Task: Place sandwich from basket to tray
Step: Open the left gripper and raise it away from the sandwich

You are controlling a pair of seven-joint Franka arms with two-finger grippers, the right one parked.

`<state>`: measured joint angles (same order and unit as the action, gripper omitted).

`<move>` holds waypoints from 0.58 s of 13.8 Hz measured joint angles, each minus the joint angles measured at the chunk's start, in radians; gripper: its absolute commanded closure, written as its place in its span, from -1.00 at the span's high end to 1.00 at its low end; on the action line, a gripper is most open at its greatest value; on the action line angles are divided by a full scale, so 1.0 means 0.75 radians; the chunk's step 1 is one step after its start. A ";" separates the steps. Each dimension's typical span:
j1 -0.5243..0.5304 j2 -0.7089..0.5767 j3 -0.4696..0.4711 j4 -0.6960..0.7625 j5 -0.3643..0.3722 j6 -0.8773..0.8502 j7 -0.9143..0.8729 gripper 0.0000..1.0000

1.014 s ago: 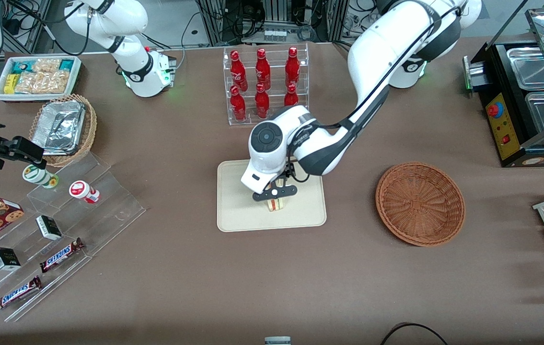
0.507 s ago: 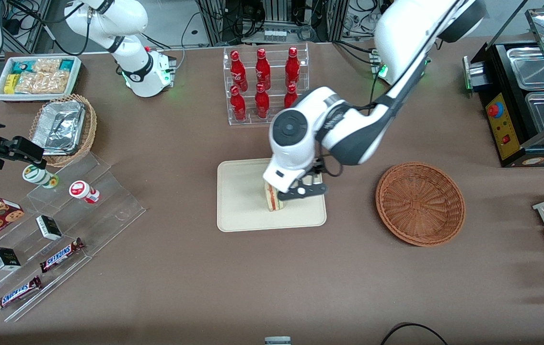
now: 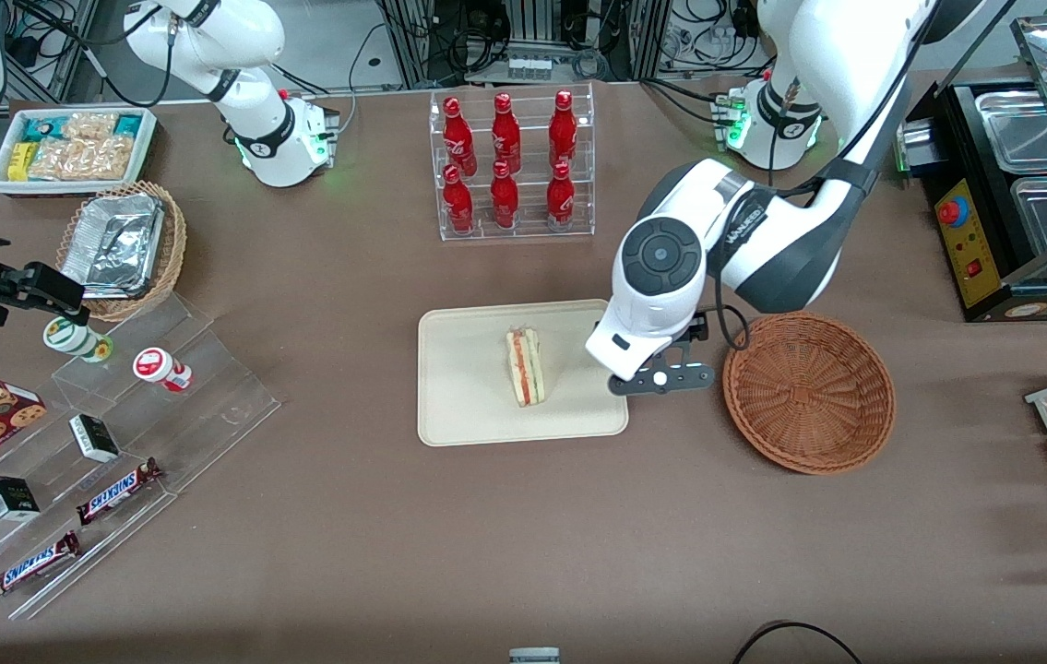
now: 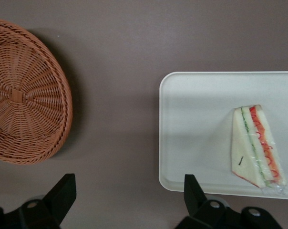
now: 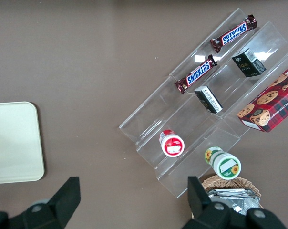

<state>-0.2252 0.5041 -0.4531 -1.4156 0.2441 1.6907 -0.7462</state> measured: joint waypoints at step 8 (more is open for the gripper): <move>0.223 -0.163 0.007 -0.144 -0.073 -0.002 0.386 1.00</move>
<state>-0.0582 0.3820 -0.4475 -1.5236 0.1895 1.6892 -0.4567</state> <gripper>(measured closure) 0.000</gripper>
